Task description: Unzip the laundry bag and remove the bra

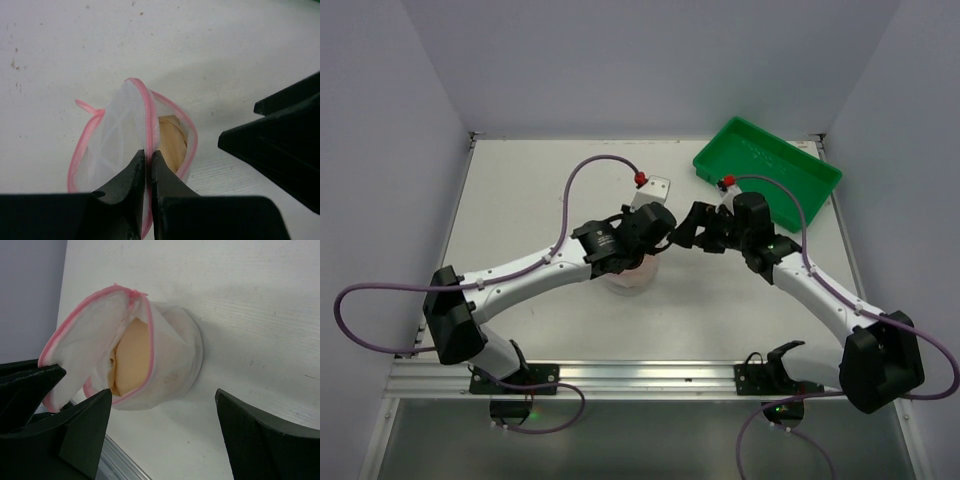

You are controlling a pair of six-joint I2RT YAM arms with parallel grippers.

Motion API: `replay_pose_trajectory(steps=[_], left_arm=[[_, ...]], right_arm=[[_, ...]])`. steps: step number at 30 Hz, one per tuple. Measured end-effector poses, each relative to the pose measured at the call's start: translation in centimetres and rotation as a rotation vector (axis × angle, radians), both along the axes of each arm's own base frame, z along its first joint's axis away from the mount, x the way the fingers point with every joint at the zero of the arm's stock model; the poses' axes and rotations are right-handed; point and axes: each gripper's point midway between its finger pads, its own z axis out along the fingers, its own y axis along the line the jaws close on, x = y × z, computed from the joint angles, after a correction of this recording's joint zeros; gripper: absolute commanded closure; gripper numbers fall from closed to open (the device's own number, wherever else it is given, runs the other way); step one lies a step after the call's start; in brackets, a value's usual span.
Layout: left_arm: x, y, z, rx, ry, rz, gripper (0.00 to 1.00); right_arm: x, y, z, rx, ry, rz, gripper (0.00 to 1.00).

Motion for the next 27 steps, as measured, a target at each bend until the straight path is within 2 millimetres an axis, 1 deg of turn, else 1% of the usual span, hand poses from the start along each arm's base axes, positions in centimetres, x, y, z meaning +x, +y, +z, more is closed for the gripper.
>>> replay_pose_trajectory(steps=[2,5,8,11,12,13,16,18,20,22,24,27], left_arm=[[0.3,0.4,0.6,-0.023,-0.001,0.009,0.94],[1.5,1.9,1.5,-0.064,0.001,0.051,0.95],[2.6,4.6,2.5,-0.133,-0.007,0.106,0.96],[3.0,7.5,3.9,-0.189,-0.035,0.156,0.96],[2.9,8.2,4.5,-0.205,-0.048,0.166,0.96],[2.8,8.5,5.1,-0.22,-0.06,0.169,0.96],[2.5,8.5,6.2,-0.255,-0.08,0.154,0.96],[2.4,8.4,6.2,-0.261,-0.076,0.146,0.96],[2.3,8.4,5.8,-0.256,-0.068,0.145,0.96],[2.3,8.5,5.4,-0.251,-0.059,0.146,0.96],[2.4,8.8,5.5,-0.253,-0.059,0.15,0.96],[2.5,9.3,5.8,-0.255,-0.069,0.159,0.96]], right_arm=[[-0.5,0.9,0.2,0.007,-0.01,0.028,0.15],[-1.7,2.7,0.4,0.007,-0.019,0.089,0.16],[-2.9,4.6,0.7,-0.004,-0.032,0.152,0.19],[-3.2,6.0,1.8,-0.015,-0.079,0.194,0.23],[-3.1,6.5,2.4,-0.019,-0.103,0.204,0.24],[-3.0,6.9,3.1,-0.024,-0.131,0.213,0.25],[-2.8,8.2,5.2,-0.023,-0.21,0.248,0.28],[-2.5,9.3,6.4,-0.018,-0.246,0.274,0.31],[-2.2,10.5,6.9,-0.016,-0.265,0.297,0.32],[-1.9,11.8,6.9,-0.016,-0.27,0.317,0.34],[-1.7,12.8,5.7,-0.024,-0.251,0.332,0.35],[-1.5,13.5,2.7,-0.055,-0.185,0.343,0.36]])
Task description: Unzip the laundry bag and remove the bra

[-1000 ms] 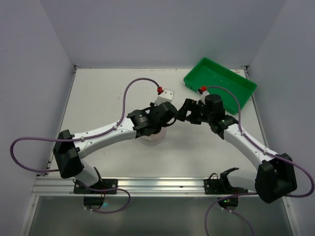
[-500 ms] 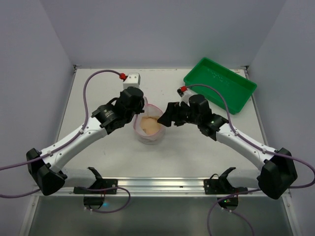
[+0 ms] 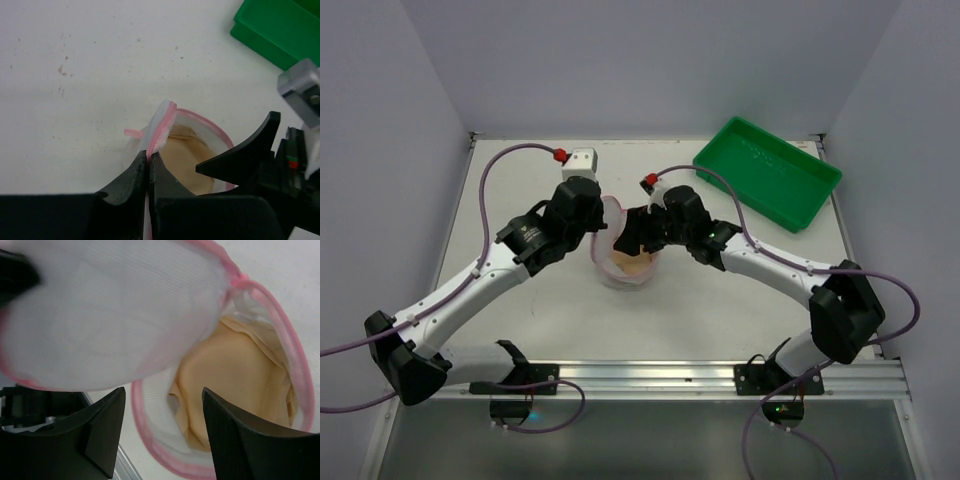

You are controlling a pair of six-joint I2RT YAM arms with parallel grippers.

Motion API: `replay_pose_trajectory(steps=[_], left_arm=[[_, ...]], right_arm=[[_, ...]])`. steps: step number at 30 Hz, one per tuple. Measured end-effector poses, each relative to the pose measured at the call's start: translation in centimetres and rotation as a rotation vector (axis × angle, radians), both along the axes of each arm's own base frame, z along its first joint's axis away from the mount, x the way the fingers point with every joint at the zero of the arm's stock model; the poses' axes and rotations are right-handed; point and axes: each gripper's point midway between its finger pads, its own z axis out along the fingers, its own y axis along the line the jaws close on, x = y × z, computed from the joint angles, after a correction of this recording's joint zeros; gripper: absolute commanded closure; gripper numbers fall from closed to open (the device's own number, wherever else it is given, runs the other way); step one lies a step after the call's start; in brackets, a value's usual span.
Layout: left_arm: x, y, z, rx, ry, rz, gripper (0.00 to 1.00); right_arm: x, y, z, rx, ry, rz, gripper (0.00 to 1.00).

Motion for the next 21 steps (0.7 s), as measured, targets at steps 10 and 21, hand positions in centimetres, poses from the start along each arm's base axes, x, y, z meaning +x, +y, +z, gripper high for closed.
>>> replay_pose_trajectory(steps=[10,21], left_arm=[[0.8,4.4,0.1,0.157,-0.075,0.083,0.73],[6.6,11.4,-4.8,0.392,-0.099,0.306,0.0]], right_arm=[[-0.6,-2.4,-8.8,-0.175,0.132,-0.077,0.31],[-0.6,-2.7,-9.1,-0.201,0.109,-0.067,0.27]])
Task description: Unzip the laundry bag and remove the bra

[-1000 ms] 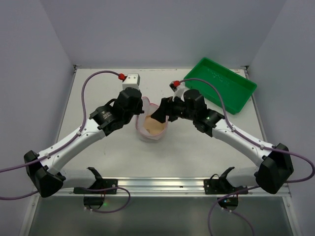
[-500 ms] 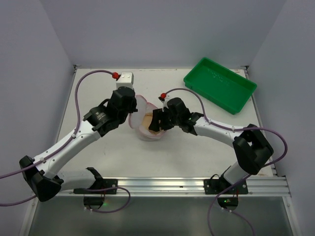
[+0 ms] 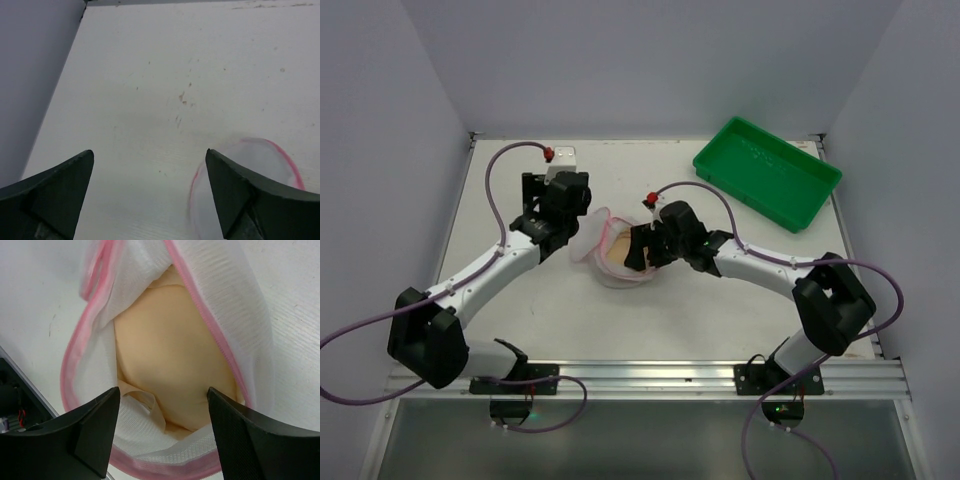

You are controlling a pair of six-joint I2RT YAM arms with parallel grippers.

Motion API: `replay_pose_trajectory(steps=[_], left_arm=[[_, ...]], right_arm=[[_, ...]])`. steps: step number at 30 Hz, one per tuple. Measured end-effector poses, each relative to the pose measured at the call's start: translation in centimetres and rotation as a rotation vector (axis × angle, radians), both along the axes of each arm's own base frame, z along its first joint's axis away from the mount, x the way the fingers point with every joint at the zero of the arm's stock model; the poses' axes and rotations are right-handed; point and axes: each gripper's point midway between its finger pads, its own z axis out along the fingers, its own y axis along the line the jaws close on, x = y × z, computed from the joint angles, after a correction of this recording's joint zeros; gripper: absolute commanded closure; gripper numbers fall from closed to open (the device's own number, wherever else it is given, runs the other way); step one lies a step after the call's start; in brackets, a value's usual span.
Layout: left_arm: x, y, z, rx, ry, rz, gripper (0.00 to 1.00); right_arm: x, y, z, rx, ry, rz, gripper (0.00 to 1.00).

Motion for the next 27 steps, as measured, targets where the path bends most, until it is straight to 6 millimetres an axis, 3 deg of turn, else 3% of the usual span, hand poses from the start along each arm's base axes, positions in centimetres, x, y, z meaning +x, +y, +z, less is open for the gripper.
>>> replay_pose_trajectory(steps=[3,6,12,15,20,26,27], left_arm=[[1.1,0.6,-0.7,-0.015,0.021,0.035,0.0],[1.2,-0.7,0.0,-0.117,0.02,0.008,0.0],[-2.3,-4.1,-0.1,-0.417,0.061,-0.117,0.06],[-4.8,-5.7,-2.4,-0.541,0.137,-0.173,0.11],[-7.3,-7.4,-7.9,-0.641,0.306,-0.183,0.18],[-7.8,-9.0,-11.3,-0.706,0.399,-0.181,0.33],[-7.8,-9.2,-11.6,-0.717,0.406,-0.18,0.42]], right_arm=[[0.2,0.2,0.5,0.004,-0.008,0.003,0.27],[0.6,0.4,1.2,0.004,-0.024,-0.003,0.26],[1.8,0.8,3.0,-0.002,-0.072,-0.016,0.22],[2.5,1.2,3.3,-0.013,-0.096,-0.02,0.2],[2.6,1.1,2.1,-0.051,-0.094,-0.023,0.2],[2.1,1.2,1.3,-0.078,-0.093,-0.023,0.2],[1.9,1.2,1.0,-0.085,-0.091,-0.021,0.2]])
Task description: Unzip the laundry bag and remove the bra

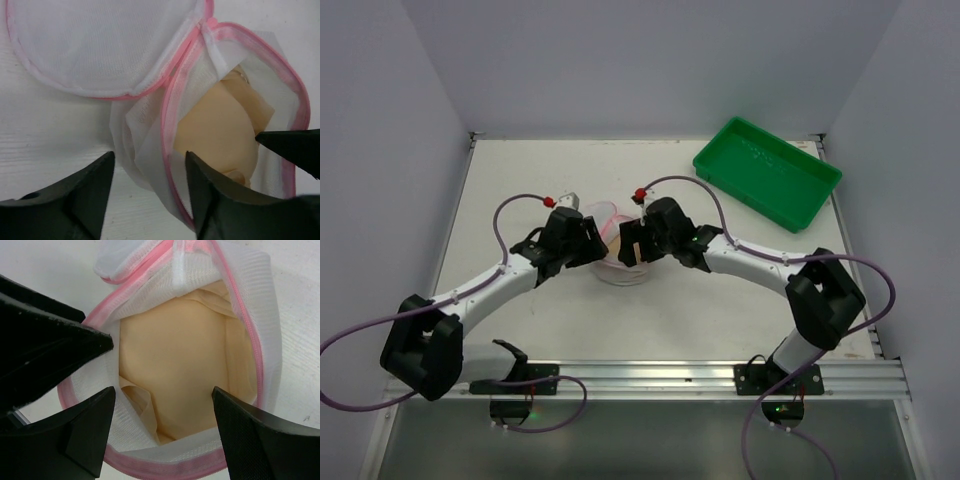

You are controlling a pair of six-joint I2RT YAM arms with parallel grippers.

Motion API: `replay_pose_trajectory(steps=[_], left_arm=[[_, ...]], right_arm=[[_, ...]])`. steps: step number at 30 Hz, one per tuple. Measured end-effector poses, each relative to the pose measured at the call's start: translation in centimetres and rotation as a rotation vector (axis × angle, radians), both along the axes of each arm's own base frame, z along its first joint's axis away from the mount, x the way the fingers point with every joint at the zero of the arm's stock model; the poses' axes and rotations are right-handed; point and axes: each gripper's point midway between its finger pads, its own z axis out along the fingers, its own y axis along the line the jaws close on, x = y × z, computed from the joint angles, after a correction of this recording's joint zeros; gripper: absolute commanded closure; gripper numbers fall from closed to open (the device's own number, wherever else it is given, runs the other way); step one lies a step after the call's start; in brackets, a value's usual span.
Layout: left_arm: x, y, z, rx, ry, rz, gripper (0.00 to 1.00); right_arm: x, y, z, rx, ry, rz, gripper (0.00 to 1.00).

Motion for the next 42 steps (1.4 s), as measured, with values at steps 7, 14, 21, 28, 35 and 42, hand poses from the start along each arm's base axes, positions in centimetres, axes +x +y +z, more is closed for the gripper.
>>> replay_pose_trajectory(steps=[7,14,21,28,35,42], left_arm=[[-0.9,-0.3,-2.0,-0.036,0.029,0.003,0.92],[-1.4,-0.8,-0.4,-0.055,-0.064,-0.039,1.0],[-2.7,-1.7,-0.6,-0.021,-0.116,-0.095,1.0],[-3.1,-2.2,-0.8,0.013,-0.144,-0.12,1.0],[-2.9,-2.2,-0.8,0.019,-0.161,-0.112,1.0],[-3.2,-1.5,-1.7,0.044,-0.149,-0.098,1.0]], right_arm=[[-1.1,0.3,-1.0,-0.03,0.007,0.014,0.19],[-0.6,0.0,-1.0,-0.049,0.005,-0.02,0.18],[0.9,0.8,-0.7,-0.06,-0.002,-0.066,0.17],[1.4,1.6,-2.2,-0.084,0.022,-0.065,0.2],[0.7,2.0,-4.3,-0.121,0.05,-0.04,0.56],[0.5,1.8,-3.2,-0.11,0.022,-0.023,1.0]])
